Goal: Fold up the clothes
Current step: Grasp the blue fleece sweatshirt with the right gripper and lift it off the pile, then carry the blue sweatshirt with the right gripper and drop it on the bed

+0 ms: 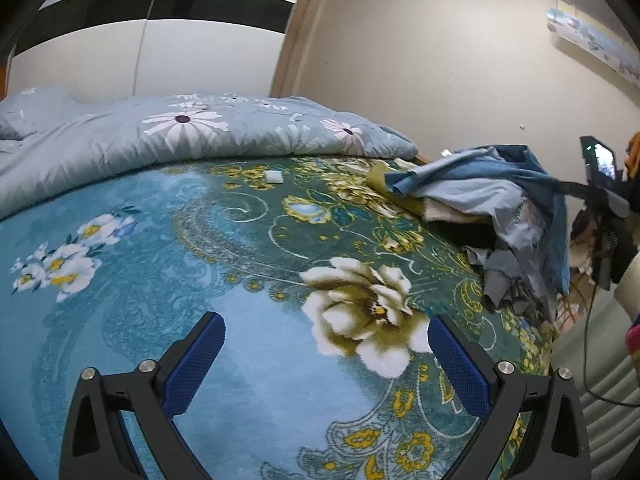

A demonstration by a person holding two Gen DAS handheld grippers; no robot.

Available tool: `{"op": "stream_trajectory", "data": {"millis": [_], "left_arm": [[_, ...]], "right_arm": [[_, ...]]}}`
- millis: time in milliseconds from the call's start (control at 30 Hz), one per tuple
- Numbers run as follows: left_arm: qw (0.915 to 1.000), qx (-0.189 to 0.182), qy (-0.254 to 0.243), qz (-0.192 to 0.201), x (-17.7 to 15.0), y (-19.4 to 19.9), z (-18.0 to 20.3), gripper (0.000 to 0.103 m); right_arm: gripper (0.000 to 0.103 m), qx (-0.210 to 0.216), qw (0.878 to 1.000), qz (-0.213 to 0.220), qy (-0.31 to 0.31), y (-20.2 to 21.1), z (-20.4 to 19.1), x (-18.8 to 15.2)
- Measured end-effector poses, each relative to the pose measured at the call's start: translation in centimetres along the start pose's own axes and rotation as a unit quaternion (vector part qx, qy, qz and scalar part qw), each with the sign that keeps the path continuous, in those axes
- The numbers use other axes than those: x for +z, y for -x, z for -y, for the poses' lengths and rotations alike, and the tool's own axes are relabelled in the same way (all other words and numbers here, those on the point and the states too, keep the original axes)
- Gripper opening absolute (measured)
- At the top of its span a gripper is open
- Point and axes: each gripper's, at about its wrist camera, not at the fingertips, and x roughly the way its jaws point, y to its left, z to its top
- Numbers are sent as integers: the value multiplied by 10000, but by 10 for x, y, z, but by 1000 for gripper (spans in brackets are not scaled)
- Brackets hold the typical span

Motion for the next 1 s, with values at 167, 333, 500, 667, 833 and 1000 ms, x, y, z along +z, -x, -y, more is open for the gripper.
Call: {"op": "stream_trajectory", "data": {"millis": [167,333,500,667,833,1000], "left_arm": [[9999,-72,140,-58,1,5,-11,103],[9997,-19,211,102,6,21,-22,103],[9988,122,313,357,12,51,-37,103],[9961,319,402,714,15,97,-56,103],[9924,614,556,914,5,148,-78,103],[9843,995,702,1280,-9,213,-99,103]], "right_arm": [[6,-519,9964,654,140,35,4,45],[6,-496,9909,1246,-102,83,9,95],[5,-316,9789,2020,-76,155,2,136],[5,264,9644,2611,-321,234,1,161],[6,1400,9479,2841,-329,303,-12,163],[6,2783,9247,2581,285,347,-57,131]]}}
